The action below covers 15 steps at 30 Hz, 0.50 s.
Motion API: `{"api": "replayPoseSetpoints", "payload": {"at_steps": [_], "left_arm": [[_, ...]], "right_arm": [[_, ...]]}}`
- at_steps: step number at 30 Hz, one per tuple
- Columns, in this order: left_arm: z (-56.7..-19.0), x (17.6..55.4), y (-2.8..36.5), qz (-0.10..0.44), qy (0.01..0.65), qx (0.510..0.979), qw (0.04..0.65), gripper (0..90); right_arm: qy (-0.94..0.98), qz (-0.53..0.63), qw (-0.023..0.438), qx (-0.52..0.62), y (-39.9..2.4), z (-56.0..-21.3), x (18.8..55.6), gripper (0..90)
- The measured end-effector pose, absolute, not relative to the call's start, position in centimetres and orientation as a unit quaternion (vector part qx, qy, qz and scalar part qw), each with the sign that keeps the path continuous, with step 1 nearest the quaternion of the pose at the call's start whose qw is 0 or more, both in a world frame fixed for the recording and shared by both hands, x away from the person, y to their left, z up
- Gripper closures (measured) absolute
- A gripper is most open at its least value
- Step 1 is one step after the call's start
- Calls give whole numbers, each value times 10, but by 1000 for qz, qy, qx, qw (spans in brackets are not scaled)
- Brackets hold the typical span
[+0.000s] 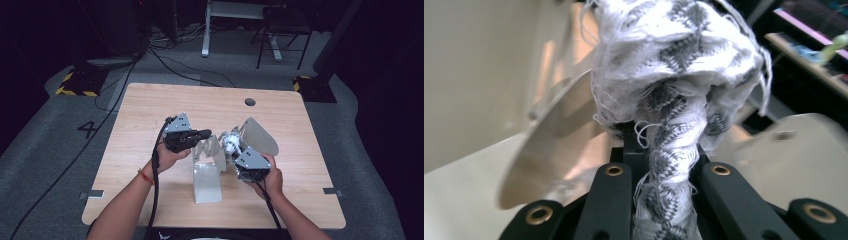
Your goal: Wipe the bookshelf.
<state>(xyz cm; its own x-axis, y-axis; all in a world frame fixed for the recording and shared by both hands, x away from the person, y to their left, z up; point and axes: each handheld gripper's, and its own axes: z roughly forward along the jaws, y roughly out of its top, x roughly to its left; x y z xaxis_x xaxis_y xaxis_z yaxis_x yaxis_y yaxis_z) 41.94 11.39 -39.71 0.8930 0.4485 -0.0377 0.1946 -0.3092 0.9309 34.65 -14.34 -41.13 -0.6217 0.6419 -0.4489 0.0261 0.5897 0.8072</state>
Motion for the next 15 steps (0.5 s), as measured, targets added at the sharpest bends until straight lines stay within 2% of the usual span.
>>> {"api": "replayPoseSetpoints", "payload": {"at_steps": [6, 15], "left_arm": [[-398, 420, 114, 116, 202, 798, 556, 880], [-397, 419, 111, 126, 202, 799, 552, 879]], "right_arm": [[795, 396, 402, 225, -164, -395, 343, 806], [805, 375, 403, 221, -177, -415, 327, 806]]}}
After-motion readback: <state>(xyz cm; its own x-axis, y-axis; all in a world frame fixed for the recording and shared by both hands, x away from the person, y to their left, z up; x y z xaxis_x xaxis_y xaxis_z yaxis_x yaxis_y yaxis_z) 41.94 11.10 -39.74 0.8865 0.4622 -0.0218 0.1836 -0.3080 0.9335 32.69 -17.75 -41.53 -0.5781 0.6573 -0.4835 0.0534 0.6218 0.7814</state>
